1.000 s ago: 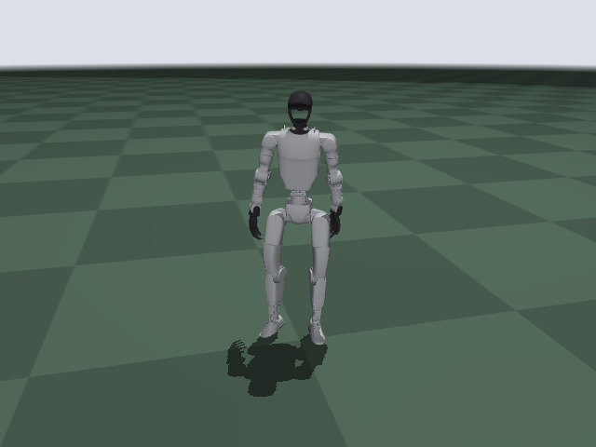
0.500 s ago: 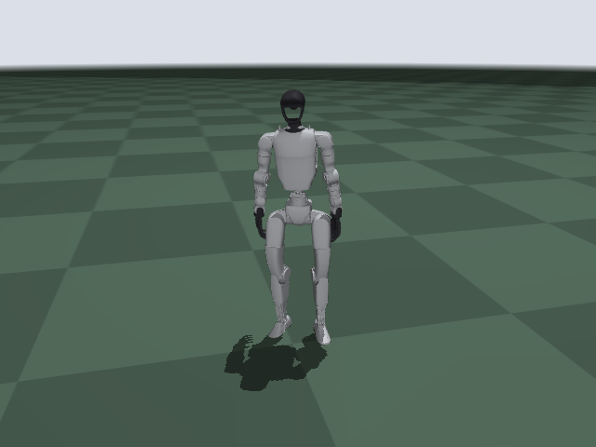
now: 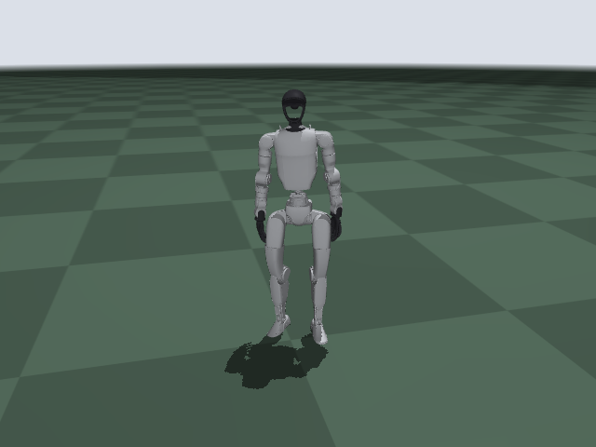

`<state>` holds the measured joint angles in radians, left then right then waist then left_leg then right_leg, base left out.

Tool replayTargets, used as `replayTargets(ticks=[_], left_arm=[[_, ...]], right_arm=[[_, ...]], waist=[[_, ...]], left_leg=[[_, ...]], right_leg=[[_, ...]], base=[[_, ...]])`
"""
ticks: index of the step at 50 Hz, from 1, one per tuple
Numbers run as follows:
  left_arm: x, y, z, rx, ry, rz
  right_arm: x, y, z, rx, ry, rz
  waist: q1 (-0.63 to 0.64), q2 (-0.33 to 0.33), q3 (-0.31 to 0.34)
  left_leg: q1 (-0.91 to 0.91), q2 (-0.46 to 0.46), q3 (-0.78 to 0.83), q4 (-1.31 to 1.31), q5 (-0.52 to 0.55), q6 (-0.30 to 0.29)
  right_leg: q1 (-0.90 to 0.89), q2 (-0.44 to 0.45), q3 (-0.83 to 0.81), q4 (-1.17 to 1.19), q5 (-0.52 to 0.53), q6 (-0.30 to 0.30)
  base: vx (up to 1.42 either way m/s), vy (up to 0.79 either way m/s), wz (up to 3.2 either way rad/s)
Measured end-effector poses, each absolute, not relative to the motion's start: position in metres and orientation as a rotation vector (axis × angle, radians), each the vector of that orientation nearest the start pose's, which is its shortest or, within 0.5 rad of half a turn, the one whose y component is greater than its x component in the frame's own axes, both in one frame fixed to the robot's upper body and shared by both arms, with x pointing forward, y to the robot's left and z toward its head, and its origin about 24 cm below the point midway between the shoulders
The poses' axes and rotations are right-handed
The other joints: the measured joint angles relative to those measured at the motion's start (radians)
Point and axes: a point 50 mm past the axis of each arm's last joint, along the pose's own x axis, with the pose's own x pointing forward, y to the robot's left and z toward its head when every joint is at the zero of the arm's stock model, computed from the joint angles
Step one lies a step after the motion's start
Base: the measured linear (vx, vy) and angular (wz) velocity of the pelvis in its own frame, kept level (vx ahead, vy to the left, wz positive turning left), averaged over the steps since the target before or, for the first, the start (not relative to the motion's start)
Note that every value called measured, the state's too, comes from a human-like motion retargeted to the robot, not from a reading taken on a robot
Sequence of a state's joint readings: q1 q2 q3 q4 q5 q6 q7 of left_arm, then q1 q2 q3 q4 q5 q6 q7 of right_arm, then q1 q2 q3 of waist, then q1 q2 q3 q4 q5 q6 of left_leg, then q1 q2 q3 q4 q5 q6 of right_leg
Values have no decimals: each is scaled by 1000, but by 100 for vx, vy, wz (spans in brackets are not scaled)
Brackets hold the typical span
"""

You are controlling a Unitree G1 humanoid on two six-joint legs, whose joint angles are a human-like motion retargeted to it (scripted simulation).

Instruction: Upper body actions

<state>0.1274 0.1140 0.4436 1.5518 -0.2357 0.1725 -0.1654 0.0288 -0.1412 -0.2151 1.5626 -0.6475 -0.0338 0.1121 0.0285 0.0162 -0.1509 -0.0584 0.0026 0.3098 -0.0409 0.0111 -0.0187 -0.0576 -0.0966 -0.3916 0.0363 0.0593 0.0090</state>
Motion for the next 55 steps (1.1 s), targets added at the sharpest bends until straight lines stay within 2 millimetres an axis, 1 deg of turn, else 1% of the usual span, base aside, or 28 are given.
replayTargets(ticks=[9,15,20,37,55], left_arm=[[-49,183,-176,-636,1652,539],[-50,183,-176,-637,1654,537],[-49,184,-176,-633,1653,536],[-44,185,-176,-623,1639,535],[-52,182,-175,-635,1670,527]], right_arm=[[-23,-209,-175,-358,1673,293],[-30,-212,-174,-361,1703,278],[-30,-212,-174,-354,1700,275],[-14,-204,-177,-348,1634,318],[-20,-206,-176,-357,1664,318]], waist=[[-1,-13,-10],[-3,-17,-15],[-7,-18,-17],[-9,-21,-16],[-5,-20,-13]], left_leg=[[1,-6,0,0,-5,4],[3,-7,7,0,-8,6],[4,-6,12,0,-10,6],[3,-7,17,5,-13,8],[-1,-9,13,11,-18,10]], right_leg=[[4,-2,-2,-1,-1,4],[3,-2,2,-2,1,5],[1,0,5,-1,2,5],[-4,0,11,1,5,4],[-2,0,7,1,4,5]], base=[[3,0,1],[0,0,0],[0,0,0],[0,0,0],[0,0,0]])
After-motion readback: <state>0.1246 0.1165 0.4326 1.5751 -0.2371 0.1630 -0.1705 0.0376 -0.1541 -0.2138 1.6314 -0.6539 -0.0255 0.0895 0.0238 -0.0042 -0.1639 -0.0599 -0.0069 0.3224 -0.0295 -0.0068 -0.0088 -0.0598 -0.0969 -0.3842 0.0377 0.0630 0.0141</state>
